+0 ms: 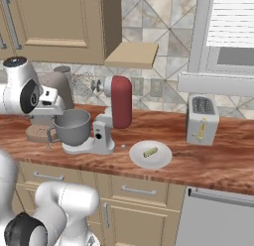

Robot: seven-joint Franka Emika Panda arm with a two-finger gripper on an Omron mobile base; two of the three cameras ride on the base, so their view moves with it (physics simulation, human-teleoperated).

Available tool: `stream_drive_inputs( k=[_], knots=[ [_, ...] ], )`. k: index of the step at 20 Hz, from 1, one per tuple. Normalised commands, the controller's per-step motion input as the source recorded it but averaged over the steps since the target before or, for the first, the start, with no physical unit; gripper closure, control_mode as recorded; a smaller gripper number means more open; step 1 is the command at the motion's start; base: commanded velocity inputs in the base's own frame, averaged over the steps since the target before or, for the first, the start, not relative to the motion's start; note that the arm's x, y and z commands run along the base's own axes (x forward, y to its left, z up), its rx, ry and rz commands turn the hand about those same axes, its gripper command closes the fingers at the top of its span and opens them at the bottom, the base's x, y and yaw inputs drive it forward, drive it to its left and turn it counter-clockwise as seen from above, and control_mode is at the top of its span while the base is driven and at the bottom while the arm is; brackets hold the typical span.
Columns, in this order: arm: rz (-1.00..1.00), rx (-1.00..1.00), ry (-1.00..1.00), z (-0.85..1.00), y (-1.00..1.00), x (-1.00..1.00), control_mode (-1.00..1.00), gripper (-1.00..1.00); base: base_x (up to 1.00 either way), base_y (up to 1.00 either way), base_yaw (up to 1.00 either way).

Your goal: Add butter and sugar cubes to the stand mixer bowl and then turn on the stand mixer to begin making frosting.

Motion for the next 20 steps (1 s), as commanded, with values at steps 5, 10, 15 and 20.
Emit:
stream_drive_inputs(
  k=[5, 10, 15, 20],
  knots=[
    [-0.02, -0.02, -0.20, -0.06, 0.82, -0.28, -1.00, -1.00, 0.00, 0.00, 0.00],
    [-0.15, -0.04, -0.37, -0.13, 0.66, -0.37, -1.00, -1.00, 0.00, 0.00, 0.00],
    [-0.25, -0.02, -0.27, -0.18, 0.41, -0.18, -1.00, -1.00, 0.00, 0.00, 0.00],
    [-0.28, 0.01, -0.05, -0.09, 0.10, 0.00, -1.00, -1.00, 0.00, 0.00, 0.00]
  ],
)
